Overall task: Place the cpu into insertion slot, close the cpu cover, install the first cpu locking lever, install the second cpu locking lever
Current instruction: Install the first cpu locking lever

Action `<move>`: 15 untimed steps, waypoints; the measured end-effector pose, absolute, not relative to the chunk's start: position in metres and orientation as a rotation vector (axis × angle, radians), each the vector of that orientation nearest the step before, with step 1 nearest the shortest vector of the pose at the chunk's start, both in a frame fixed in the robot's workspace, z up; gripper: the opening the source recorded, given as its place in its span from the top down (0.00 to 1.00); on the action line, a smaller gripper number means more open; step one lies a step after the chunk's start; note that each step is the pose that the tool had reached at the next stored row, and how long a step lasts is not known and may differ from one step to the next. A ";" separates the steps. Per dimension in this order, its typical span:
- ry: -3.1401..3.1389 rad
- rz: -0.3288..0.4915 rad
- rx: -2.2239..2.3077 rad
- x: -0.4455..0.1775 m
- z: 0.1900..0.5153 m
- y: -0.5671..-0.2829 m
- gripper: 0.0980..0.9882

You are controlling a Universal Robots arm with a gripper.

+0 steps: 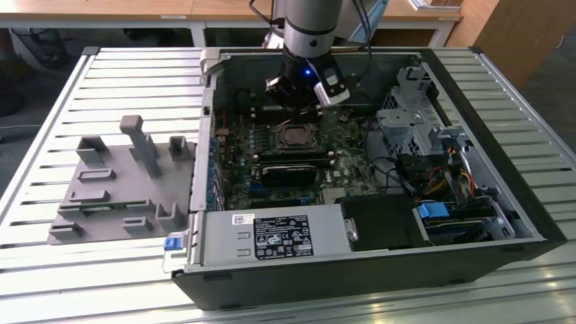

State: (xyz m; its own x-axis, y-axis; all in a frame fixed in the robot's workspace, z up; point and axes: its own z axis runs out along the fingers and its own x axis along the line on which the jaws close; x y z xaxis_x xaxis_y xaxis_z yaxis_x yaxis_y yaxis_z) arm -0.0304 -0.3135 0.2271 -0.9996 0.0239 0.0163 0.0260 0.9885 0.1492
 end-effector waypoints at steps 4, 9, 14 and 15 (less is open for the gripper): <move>-3.118 -0.234 -0.039 -0.030 0.226 -0.313 0.99; -3.118 -0.234 -0.039 -0.030 0.225 -0.308 0.99; -3.118 -0.234 -0.033 -0.030 0.224 -0.307 0.99; -3.118 -0.234 -0.024 -0.030 0.224 -0.307 0.99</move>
State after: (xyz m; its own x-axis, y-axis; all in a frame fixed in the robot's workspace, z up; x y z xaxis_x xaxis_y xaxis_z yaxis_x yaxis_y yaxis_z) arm -0.0305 -0.3068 0.2240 -0.9998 0.0143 0.0163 0.0166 0.9887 0.1492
